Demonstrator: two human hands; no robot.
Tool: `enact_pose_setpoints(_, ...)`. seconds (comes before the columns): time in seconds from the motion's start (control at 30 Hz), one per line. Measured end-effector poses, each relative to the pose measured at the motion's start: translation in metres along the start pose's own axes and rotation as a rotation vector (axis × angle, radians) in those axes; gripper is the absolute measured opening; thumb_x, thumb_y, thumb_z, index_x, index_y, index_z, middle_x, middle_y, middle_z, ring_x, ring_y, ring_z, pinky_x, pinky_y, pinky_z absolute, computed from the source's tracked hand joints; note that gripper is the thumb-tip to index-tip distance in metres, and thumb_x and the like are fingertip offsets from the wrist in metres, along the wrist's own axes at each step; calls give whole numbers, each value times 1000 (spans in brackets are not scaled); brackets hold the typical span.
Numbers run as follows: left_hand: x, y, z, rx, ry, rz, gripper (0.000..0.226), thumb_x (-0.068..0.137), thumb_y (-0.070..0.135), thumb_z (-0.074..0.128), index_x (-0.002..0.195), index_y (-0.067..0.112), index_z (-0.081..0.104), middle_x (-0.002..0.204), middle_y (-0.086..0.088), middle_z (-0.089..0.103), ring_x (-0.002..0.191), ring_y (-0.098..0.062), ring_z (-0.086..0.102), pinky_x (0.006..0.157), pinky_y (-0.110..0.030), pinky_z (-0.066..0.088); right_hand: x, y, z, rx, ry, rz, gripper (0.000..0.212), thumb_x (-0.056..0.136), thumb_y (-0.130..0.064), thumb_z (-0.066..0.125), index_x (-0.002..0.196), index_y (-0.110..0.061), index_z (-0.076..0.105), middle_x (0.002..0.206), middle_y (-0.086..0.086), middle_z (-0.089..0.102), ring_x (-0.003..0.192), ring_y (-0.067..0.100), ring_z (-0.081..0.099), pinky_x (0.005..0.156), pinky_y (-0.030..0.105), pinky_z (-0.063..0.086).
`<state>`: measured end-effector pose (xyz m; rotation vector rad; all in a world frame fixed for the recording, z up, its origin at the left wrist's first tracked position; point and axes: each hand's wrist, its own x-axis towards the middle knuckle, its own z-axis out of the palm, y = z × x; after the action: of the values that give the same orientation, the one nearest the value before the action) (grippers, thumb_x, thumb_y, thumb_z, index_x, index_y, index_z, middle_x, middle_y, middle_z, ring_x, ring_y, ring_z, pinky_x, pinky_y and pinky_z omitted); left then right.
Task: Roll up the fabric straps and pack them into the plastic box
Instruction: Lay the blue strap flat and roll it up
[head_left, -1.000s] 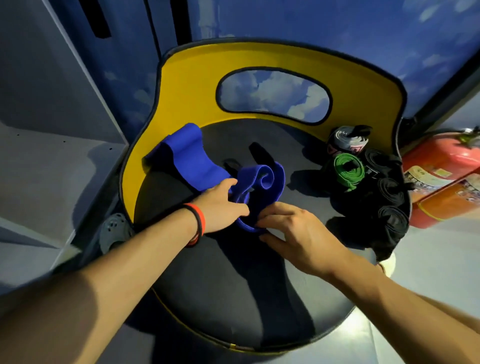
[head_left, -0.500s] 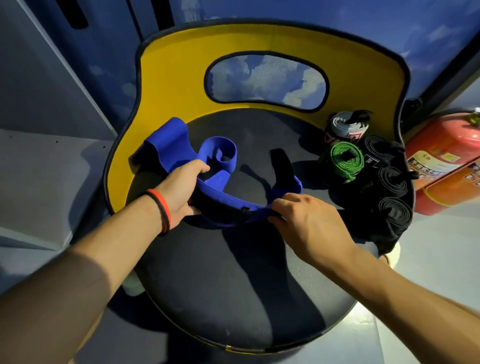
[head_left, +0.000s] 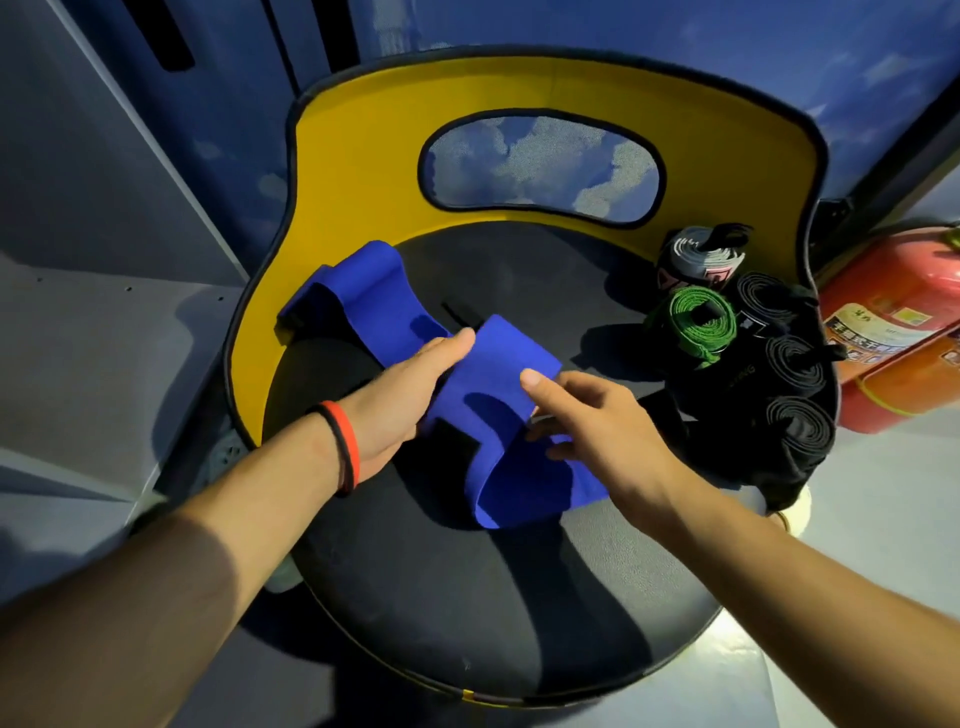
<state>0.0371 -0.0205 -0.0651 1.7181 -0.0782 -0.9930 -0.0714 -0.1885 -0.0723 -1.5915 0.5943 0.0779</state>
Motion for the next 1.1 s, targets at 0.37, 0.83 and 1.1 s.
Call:
enact_pose_setpoints(0.37,5,-28,-12,1123,-49,152,59,94,23,44,152,24,33,166,12,17,148,-23,29,123,-44,22,-2,5,-14,270,185,155,12,97,-13,67,86,-9,64,91,5,70,89,16,68,86,29,57)
enact_pose_setpoints(0.83,0,-26,-34,1597,-34,20,68,102,40,40,154,55,-2,165,13,-24,154,-19,-17,121,-58,-7,-15,10,-44,155,131,99,16,104,-13,55,112,-16,68,97,6,74,77,13,68,65,27,57)
enact_pose_setpoints(1.1,2,-3,1,485,290,259,19,97,41,53,101,30,69,103,9,71,99,-10,66,88,-30,52,-10,9,-31,-193,56,-234,18,103,-11,54,111,-23,65,95,16,73,93,45,67,81,62,56)
